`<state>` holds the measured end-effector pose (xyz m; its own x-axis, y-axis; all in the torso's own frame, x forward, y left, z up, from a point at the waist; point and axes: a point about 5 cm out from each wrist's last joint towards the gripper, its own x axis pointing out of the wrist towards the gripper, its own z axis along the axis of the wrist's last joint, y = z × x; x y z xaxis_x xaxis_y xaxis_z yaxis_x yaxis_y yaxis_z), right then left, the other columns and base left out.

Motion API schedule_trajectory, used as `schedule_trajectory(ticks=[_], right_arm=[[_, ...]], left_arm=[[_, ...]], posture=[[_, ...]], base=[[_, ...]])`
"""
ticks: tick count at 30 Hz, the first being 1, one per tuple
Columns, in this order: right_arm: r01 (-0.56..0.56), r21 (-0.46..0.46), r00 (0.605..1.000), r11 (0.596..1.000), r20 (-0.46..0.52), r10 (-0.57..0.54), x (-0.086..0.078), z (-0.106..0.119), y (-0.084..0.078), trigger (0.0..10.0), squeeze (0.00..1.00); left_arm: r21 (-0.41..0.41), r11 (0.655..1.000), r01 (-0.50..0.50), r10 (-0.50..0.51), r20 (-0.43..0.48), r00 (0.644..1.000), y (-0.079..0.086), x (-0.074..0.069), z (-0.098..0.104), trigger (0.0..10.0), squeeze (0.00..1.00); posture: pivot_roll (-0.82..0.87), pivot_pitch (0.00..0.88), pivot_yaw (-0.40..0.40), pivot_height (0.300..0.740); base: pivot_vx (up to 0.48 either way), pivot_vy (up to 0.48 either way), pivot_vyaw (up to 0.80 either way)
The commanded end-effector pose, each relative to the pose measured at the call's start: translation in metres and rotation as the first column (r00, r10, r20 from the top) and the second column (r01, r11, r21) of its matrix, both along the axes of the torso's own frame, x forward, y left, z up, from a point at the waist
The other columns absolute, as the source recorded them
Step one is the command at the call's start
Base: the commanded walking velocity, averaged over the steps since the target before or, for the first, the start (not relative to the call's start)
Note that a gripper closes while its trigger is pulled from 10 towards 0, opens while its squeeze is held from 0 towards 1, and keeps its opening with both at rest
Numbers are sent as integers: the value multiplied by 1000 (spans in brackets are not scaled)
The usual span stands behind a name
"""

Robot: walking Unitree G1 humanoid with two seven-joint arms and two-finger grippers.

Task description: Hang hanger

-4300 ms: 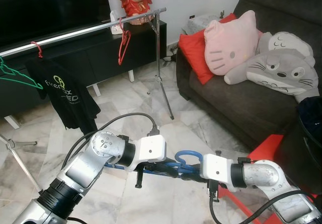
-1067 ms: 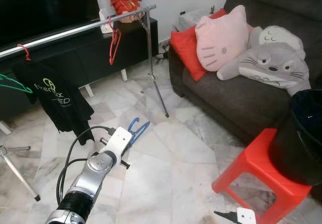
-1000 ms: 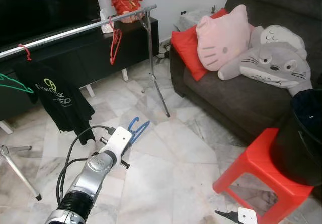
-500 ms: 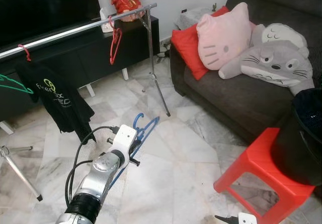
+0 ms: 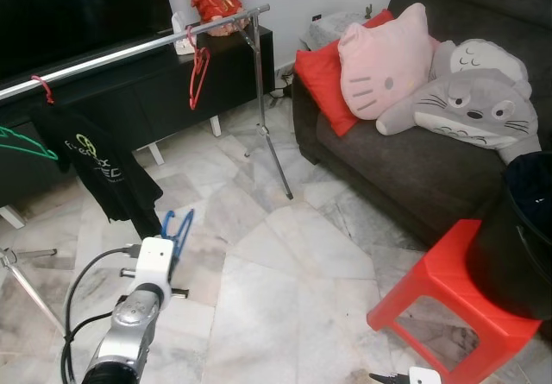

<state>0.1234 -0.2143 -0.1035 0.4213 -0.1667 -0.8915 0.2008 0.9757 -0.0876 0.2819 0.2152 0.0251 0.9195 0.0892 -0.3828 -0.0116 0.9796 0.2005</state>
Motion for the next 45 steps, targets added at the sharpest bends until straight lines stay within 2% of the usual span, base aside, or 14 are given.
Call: schedule_trajectory(ticks=[1,8,13,18,20,23,30,36,45], right_arm=[[-23,-7,1000,1000,-7,23,-3,-1,0,10000,0],[-110,-39,993,993,-45,109,-7,-3,3,10000,0],[-74,-27,996,997,-45,73,-10,-4,4,10000,0],[-97,-19,994,995,-56,96,-11,-4,4,10000,0],[-60,-18,997,998,-43,59,-11,-4,3,10000,0],[-71,0,997,998,-31,71,-9,-4,5,10000,0],[-73,-33,997,997,-35,72,-7,-3,3,10000,0],[-48,-33,998,998,-31,47,-8,-3,1,10000,0],[-72,-33,997,997,-35,71,-7,-3,3,10000,0]], left_arm=[[6,1000,-10,10,0,1000,1,-4,-2,10000,0],[-1,1000,-10,10,-3,1000,-4,-3,-5,10000,0],[-12,1000,-17,17,-3,1000,-7,-4,-6,10000,0],[-20,1000,-18,18,-5,1000,-9,-5,-7,10000,0],[-22,1000,-18,18,-5,1000,-10,-4,-7,10000,0],[-27,1000,-10,10,-6,1000,-13,-4,-8,10000,0],[-34,999,12,-12,-2,1000,-19,-2,-6,10000,0],[-35,999,14,-14,-5,1000,-19,-3,-7,10000,0],[-32,999,20,-20,-4,1000,-20,-3,-6,10000,0]], posture=[[-179,0,65,740],[-191,0,68,740],[-193,0,60,740],[-193,0,59,740],[-192,0,58,740],[-193,0,62,740],[-190,0,63,740],[-188,0,68,740],[-178,0,63,740]], base=[[0,0,0],[312,0,114],[457,0,293],[480,0,0],[480,0,0],[480,0,0],[480,0,0],[480,0,0],[480,0,0]])
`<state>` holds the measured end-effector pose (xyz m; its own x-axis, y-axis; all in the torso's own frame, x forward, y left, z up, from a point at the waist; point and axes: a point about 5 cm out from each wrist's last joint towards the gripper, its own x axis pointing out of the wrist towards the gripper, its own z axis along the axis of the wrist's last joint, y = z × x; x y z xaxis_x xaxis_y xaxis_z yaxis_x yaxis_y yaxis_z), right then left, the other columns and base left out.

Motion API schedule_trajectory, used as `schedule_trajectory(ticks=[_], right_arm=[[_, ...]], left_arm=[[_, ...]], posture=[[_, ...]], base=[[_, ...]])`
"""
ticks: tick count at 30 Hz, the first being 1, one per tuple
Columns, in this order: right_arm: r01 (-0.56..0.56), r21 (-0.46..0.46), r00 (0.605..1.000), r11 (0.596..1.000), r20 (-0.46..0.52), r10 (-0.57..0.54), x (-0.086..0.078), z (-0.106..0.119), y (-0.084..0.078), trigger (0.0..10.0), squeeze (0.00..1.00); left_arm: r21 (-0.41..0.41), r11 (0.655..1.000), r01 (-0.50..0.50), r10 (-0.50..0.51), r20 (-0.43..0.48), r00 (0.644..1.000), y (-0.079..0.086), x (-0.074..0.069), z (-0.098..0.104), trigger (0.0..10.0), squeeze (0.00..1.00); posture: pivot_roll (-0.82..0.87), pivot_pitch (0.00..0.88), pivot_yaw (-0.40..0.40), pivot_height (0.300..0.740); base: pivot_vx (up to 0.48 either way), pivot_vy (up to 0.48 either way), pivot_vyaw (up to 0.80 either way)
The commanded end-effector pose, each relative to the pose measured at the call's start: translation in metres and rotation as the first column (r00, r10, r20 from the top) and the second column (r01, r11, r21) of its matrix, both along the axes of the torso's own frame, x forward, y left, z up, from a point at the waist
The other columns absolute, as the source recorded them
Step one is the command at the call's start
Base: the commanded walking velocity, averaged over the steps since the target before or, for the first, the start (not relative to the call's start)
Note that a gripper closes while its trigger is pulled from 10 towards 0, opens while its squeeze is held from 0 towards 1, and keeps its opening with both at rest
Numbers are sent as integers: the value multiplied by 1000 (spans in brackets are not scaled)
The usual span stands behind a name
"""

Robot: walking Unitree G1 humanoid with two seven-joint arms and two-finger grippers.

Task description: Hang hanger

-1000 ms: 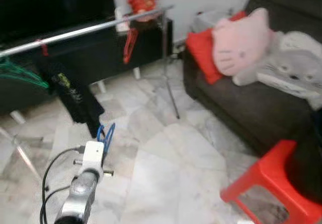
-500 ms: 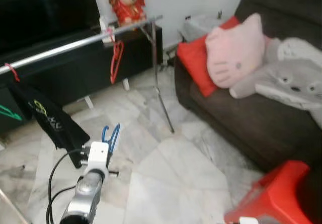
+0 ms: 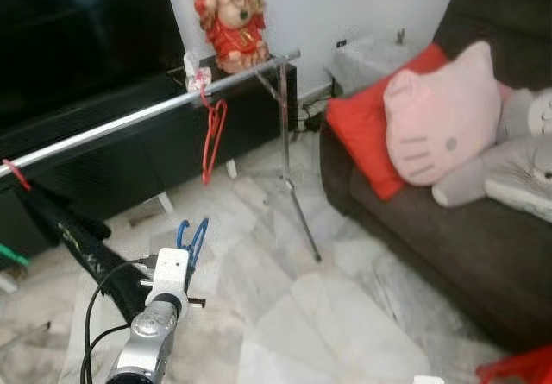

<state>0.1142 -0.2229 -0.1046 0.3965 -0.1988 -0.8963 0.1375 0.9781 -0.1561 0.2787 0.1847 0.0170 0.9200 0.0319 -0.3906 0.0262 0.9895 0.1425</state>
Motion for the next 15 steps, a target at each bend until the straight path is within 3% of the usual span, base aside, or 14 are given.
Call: schedule_trajectory(ticks=[1,7,10,15], right_arm=[[-18,26,1000,1000,5,18,3,-1,11,10000,0],[-40,20,999,999,10,40,6,-1,13,10000,0],[-55,16,998,998,5,55,6,-1,13,10000,0],[-70,15,998,997,-3,71,5,-1,14,10000,0]], left_arm=[[26,1000,-16,16,0,1000,10,-1,2,10000,0],[27,999,18,-17,-10,1000,2,-2,0,10000,0],[52,996,76,-76,-6,997,-5,-2,0,10000,0],[50,997,63,-63,-13,998,-4,-2,-1,10000,0]], posture=[[-178,0,62,740],[-179,0,60,740],[-176,0,59,740],[-177,0,60,740]], base=[[480,0,0],[426,0,166],[0,0,667],[0,0,800]])
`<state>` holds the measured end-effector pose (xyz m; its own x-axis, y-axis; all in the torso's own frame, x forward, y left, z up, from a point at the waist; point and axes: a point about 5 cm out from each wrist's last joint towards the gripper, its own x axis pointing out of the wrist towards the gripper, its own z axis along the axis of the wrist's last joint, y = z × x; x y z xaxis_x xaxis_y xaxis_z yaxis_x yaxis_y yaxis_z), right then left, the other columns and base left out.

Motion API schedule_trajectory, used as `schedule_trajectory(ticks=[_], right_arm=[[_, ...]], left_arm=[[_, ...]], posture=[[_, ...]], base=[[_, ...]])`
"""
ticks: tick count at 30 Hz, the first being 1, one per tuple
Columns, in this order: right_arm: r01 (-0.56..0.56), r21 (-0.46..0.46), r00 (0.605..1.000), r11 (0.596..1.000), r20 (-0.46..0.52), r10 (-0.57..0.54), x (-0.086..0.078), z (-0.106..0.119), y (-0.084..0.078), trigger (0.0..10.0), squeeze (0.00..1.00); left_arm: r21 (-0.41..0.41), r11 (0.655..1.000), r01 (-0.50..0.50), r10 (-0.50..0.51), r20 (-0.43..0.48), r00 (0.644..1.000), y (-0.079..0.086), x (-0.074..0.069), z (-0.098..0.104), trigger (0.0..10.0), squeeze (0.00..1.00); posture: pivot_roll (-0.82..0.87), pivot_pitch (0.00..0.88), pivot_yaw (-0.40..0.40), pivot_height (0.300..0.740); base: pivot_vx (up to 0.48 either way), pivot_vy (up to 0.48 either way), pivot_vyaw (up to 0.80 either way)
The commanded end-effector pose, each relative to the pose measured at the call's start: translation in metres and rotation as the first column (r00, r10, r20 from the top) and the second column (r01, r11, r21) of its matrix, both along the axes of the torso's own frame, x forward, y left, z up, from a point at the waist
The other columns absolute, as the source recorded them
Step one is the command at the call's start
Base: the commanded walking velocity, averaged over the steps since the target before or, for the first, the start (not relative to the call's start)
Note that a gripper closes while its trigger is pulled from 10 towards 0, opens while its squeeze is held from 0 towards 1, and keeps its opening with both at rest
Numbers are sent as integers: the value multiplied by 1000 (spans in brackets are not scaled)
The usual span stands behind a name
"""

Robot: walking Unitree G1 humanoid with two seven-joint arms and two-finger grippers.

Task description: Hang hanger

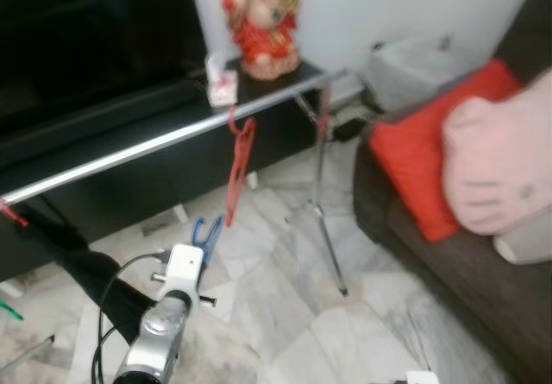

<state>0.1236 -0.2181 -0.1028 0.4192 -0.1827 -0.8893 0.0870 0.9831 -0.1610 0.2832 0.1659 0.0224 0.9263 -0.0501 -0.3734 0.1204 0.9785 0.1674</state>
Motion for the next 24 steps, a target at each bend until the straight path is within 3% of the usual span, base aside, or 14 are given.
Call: schedule_trajectory(ticks=[1,6,17,24], right_arm=[[-30,17,999,999,-22,30,-5,-3,9,10000,0],[-27,22,999,999,-34,27,-7,-4,9,10000,0],[-14,37,1000,999,-16,14,-7,-4,9,10000,0],[-27,26,999,999,-17,28,-9,-4,7,10000,0]], left_arm=[[26,999,-40,40,-29,999,15,-6,-6,10000,0],[29,999,-43,44,-31,999,17,-6,-6,10000,0],[53,997,-48,49,-34,998,16,-8,-7,10000,0],[55,997,-47,50,-41,998,15,-9,-9,10000,0]], posture=[[-176,0,60,740],[-175,0,60,740],[-179,0,60,740],[-178,0,57,740]], base=[[0,0,800],[0,0,669],[0,0,0],[0,-313,0]])
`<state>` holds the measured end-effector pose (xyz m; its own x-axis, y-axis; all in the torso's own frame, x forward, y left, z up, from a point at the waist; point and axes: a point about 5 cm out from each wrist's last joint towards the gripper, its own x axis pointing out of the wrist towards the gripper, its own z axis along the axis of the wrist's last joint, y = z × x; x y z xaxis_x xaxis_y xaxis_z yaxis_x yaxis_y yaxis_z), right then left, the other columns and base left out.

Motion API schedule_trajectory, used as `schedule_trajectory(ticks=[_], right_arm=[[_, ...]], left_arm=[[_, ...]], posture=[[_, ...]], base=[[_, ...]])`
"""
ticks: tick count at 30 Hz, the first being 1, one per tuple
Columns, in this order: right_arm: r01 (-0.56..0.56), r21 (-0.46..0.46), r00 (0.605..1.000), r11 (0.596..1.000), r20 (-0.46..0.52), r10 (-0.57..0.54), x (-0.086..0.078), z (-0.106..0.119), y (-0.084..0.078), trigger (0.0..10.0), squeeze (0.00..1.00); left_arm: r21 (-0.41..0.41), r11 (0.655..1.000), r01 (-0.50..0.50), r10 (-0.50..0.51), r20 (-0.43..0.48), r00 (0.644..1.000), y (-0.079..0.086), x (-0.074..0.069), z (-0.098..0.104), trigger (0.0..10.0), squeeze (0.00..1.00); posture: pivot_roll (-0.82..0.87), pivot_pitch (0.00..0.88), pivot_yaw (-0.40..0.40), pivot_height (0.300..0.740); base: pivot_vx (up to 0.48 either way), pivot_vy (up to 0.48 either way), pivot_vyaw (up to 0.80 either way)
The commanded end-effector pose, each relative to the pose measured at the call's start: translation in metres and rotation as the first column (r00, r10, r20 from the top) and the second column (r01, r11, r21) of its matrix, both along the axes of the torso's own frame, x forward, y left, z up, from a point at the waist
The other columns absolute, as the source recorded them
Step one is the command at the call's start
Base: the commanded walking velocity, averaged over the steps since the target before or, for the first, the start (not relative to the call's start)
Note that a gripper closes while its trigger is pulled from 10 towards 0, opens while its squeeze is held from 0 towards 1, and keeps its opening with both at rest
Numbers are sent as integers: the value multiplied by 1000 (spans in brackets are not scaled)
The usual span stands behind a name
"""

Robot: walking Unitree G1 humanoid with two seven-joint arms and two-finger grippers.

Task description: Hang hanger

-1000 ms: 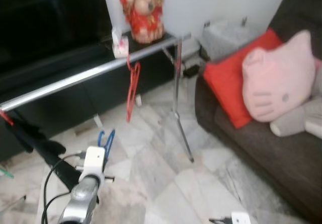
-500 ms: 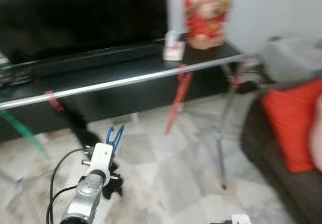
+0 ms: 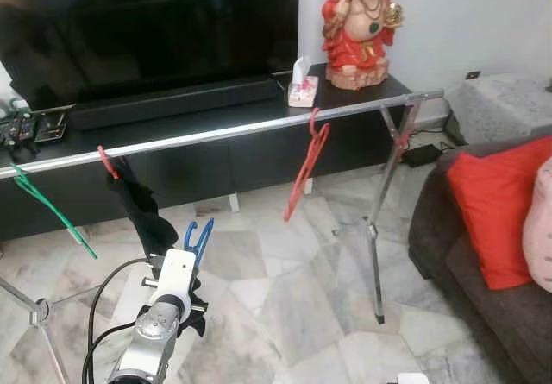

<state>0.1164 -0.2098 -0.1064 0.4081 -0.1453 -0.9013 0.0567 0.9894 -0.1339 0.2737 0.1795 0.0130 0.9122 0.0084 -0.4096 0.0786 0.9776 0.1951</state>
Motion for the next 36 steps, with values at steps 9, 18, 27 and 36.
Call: schedule_trajectory(ticks=[9,18,27,36], right_arm=[[85,-11,996,996,17,-84,-3,1,-7,10000,0],[54,-32,998,998,22,-53,1,2,-9,10000,0],[71,-10,997,997,37,-70,3,3,-8,10000,0],[62,-12,996,998,66,-61,12,6,-8,10000,0]], left_arm=[[23,1000,-16,16,2,1000,4,2,2,10000,0],[13,998,-58,58,10,998,5,3,3,10000,0],[-8,968,-252,252,72,965,23,1,8,10000,0],[-56,953,-299,303,108,947,35,-3,9,10000,0]], posture=[[-180,0,57,740],[-180,0,54,740],[-184,0,53,740],[-187,0,38,740]], base=[[0,-388,0],[0,-272,206],[0,0,151],[0,0,0]])
